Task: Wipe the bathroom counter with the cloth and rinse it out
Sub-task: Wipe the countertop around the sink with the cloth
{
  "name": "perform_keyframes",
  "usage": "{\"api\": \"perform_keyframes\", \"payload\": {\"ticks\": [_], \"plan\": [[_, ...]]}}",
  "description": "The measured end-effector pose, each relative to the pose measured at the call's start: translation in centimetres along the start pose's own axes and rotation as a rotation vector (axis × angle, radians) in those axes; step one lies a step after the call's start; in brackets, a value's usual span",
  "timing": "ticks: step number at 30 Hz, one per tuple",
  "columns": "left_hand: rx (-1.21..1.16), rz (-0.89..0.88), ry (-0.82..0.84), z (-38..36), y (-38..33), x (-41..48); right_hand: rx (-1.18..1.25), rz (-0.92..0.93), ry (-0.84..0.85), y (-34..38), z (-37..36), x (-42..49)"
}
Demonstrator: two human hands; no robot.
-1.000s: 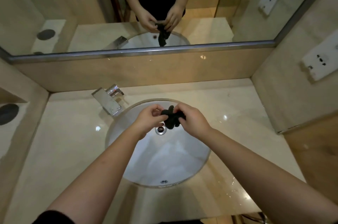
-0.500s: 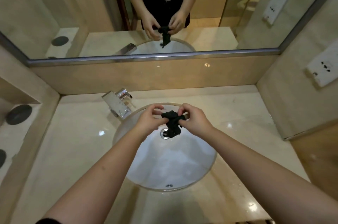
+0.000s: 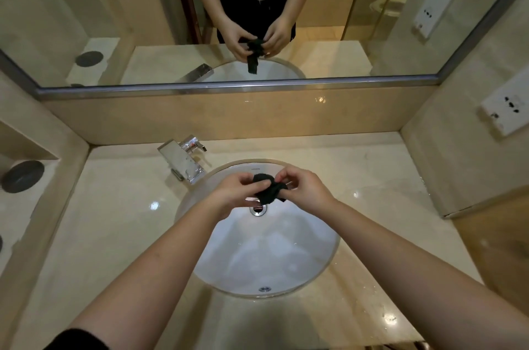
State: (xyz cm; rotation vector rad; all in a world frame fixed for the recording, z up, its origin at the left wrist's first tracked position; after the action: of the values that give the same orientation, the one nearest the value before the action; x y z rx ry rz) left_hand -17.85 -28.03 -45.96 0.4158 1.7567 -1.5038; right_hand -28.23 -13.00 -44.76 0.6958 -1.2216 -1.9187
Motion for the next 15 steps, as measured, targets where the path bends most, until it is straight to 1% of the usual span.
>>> {"api": "perform_keyframes", "payload": {"ticks": [3,5,7,9,10,12,15], "plan": [[0.065,-0.067,-0.108,-0.4,-0.6,-0.1,-0.103,0.002,0.012,0.0,0.0,0.0],[0.133,-0.132,-0.171,-0.4,-1.1,-0.4,-0.087,-0.024,0.043,-0.4,0.0,0.1],[0.130,-0.181,-0.144,-0.2,-1.4,-0.7,0.019,-0.058,0.089,-0.4,0.2,0.0],[0.112,-0.177,-0.064,0.2,-1.5,-0.8,0.127,-0.072,0.153,-0.1,0.5,-0.1],[0.134,-0.168,-0.036,0.4,-1.6,-0.8,0.136,-0.070,0.190,0.0,0.6,-0.1],[0.245,-0.183,-0.017,0.5,-1.9,-1.0,0.062,-0.073,0.250,0.2,0.5,0.0],[0.396,-0.235,-0.056,0.8,-2.2,-0.9,0.018,-0.096,0.217,0.5,0.0,0.2]]}}
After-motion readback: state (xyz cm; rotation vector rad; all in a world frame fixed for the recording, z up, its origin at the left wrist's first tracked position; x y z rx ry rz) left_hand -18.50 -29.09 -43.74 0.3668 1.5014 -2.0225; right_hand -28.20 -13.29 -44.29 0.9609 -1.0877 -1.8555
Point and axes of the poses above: each hand's wrist, its own x-axis towards the middle knuckle, its own z-axis out of the back of the hand, y = z × x, the point moved 1 cm from there along x, towards the middle knuckle, and after that the axes turned 12 degrees about z, right-handed, at the moved point
